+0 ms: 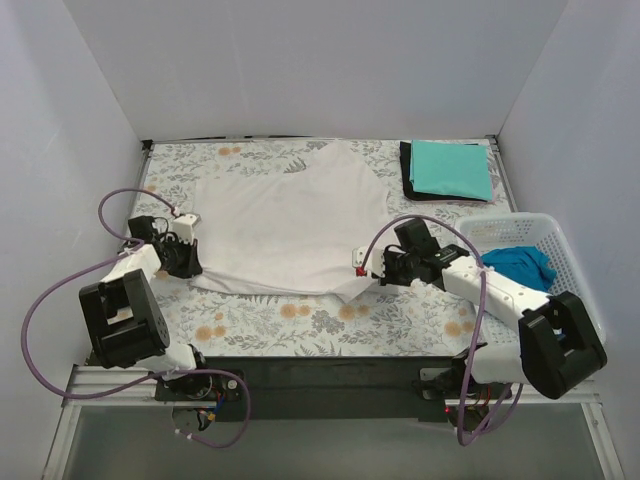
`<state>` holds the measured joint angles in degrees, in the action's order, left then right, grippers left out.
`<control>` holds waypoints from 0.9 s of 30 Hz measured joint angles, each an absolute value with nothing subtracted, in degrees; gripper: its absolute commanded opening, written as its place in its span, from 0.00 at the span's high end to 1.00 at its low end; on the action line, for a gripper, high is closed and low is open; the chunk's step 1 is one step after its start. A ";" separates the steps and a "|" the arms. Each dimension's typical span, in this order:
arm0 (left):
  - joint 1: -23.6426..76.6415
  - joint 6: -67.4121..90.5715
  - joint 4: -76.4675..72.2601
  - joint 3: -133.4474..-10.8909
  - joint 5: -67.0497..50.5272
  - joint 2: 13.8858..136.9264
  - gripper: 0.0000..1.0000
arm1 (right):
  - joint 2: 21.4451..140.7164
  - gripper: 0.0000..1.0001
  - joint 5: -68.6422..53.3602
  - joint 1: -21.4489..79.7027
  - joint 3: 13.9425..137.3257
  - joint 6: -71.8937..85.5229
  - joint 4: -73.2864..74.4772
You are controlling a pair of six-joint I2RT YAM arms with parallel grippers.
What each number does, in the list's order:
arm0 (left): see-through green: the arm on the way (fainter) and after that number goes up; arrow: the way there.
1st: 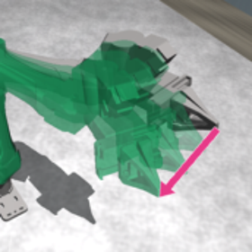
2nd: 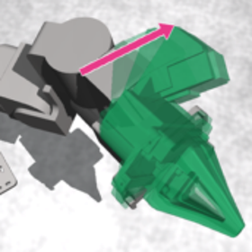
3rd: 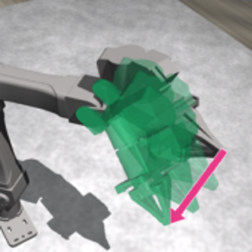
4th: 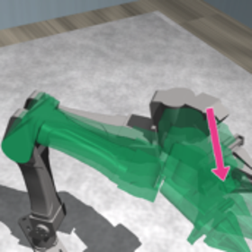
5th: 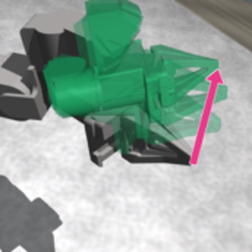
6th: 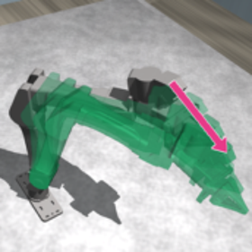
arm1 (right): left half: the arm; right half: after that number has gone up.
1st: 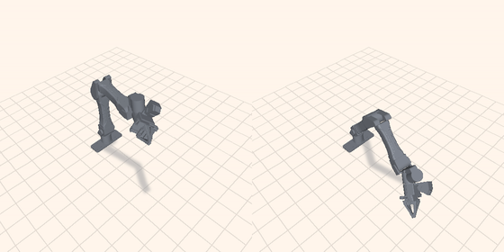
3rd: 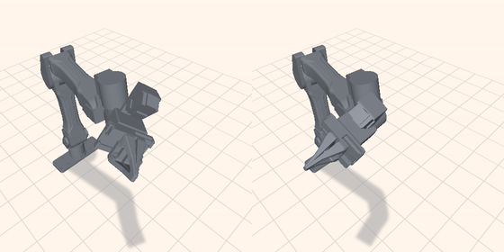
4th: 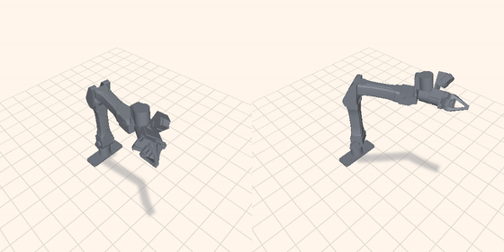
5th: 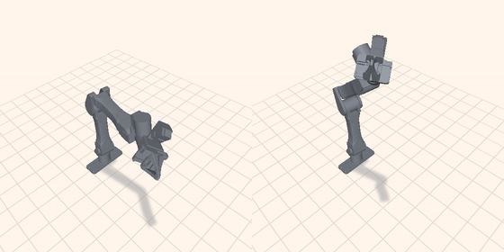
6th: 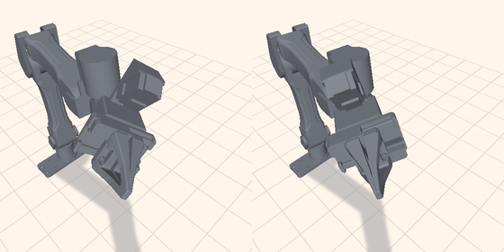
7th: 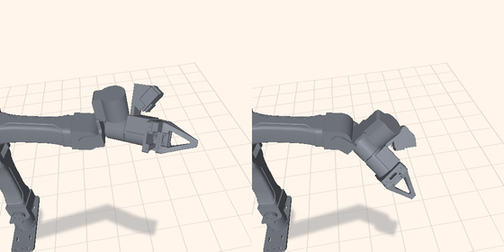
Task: Fold and stack the t-shirts
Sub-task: Flatten the tshirt out, then fold the tshirt
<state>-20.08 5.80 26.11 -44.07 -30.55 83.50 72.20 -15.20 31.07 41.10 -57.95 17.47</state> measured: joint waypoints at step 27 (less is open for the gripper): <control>-22.72 -13.72 53.28 -40.18 -27.35 67.13 1.00 | 69.89 0.99 -17.34 36.75 49.78 -51.37 43.90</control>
